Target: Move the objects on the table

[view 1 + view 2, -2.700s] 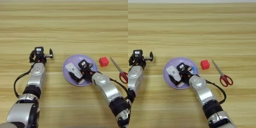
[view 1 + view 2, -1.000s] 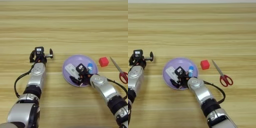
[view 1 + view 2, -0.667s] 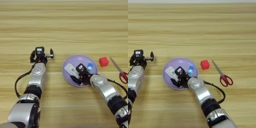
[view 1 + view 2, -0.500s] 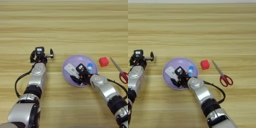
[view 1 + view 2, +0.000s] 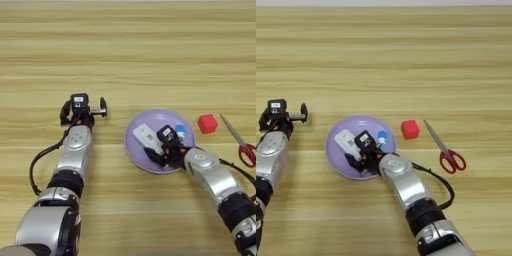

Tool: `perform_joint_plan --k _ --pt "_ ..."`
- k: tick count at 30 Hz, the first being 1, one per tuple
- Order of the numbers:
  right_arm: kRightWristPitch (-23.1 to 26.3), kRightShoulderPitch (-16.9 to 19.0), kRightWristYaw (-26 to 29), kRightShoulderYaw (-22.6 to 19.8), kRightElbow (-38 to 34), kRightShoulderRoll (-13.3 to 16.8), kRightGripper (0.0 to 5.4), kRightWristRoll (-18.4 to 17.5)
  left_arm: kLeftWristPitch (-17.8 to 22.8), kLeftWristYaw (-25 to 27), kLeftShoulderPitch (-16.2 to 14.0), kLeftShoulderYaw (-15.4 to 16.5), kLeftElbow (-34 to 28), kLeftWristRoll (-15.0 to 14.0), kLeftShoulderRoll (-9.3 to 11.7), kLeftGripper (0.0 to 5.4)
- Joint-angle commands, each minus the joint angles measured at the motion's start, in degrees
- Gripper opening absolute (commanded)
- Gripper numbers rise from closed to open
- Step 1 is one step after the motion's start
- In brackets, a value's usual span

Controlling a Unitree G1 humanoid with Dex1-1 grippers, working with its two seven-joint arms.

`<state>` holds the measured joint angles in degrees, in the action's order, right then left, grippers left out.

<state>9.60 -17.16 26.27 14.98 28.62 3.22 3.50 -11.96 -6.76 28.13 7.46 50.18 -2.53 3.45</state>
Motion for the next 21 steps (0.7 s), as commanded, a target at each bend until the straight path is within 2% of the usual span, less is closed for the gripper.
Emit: perform_joint_plan --k 1,12,21 --pt "0.0 0.3 -0.8 -1.3 -1.9 -0.4 2.91 -1.2 -0.3 -0.3 0.7 -0.3 0.0 0.8 0.0 5.4" --pt "0.1 1.3 -1.2 -3.8 -8.9 0.4 2.91 -3.7 -0.3 -0.3 0.7 -0.3 0.0 0.8 0.0 5.4" --pt "-1.4 -0.2 -4.7 -7.5 -9.5 1.8 2.91 -4.0 -0.4 -0.3 0.6 -0.3 0.0 0.8 0.1 5.4"
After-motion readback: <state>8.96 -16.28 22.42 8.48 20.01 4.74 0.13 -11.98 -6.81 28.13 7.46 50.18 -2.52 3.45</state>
